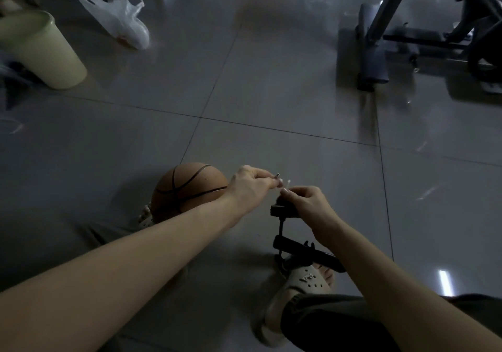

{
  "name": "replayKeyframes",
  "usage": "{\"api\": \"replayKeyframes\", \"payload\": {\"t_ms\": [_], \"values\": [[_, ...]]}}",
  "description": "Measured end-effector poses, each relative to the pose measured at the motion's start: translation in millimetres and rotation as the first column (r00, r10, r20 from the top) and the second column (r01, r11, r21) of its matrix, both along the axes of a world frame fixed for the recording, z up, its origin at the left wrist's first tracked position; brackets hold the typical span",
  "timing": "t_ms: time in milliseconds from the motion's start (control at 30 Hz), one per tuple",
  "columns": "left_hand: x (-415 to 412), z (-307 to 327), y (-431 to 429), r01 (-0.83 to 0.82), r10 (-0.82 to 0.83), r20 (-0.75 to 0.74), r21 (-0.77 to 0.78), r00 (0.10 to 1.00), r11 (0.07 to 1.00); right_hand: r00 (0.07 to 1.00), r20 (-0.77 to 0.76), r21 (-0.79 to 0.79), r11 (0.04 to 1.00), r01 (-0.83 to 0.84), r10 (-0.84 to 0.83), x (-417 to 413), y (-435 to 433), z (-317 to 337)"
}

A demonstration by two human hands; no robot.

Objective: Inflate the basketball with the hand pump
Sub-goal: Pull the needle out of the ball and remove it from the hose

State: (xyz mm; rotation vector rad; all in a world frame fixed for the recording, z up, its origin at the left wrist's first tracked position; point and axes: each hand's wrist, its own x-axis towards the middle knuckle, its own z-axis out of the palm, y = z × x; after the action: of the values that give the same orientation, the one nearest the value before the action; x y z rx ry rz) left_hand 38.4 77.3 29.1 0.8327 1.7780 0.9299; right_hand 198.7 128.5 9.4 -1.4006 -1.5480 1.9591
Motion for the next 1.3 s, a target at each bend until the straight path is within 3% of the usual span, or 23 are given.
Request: {"api": "replayKeyframes", "payload": {"t_ms": [167, 300, 700, 767, 900, 1033, 1133, 1300], "values": [[-19.5, 12.8, 5.3, 0.02, -0.021, -0.13, -0.004, 0.991, 1.0, 0.993, 0.066, 0.129, 0.986, -0.106, 0.098, -2.8, -6.4, 3.4], [-19.1, 16.3, 3.9, 0.067, -0.067, -0.109, -0.001, 0.992, 0.998, 0.974, 0.12, 0.184, 0.96, -0.211, 0.191, -5.0, -8.6, 2.7], [-18.2, 1.2, -3.5, 0.159, -0.16, 0.014, 0.032, 0.987, 0.987, 0.958, 0.21, 0.264, 0.932, -0.249, 0.197, -6.7, -6.7, -2.9], [-18.0, 1.5, -2.8, 0.191, -0.189, -0.046, 0.036, 0.981, 0.981, 0.958, 0.2, 0.245, 0.937, -0.25, 0.203, -6.2, -6.1, -2.6], [-19.8, -0.3, -0.9, 0.281, -0.246, -0.38, 0.038, 0.892, 0.959, 0.964, 0.168, 0.222, 0.945, -0.24, 0.205, -6.1, -7.2, -1.5], [-18.5, -1.7, 0.3, 0.346, -0.275, -0.512, 0.048, 0.814, 0.937, 0.966, 0.155, 0.208, 0.949, -0.239, 0.209, -5.8, -6.5, -1.6], [-16.4, 0.9, -1.8, 0.395, -0.307, -0.552, 0.044, 0.775, 0.918, 0.968, 0.144, 0.208, 0.95, -0.233, 0.206, -5.4, -6.8, -2.3], [-16.4, 0.5, -2.8, 0.381, -0.312, -0.502, 0.037, 0.807, 0.924, 0.967, 0.157, 0.228, 0.945, -0.233, 0.2, -5.9, -7.1, -5.1]]}}
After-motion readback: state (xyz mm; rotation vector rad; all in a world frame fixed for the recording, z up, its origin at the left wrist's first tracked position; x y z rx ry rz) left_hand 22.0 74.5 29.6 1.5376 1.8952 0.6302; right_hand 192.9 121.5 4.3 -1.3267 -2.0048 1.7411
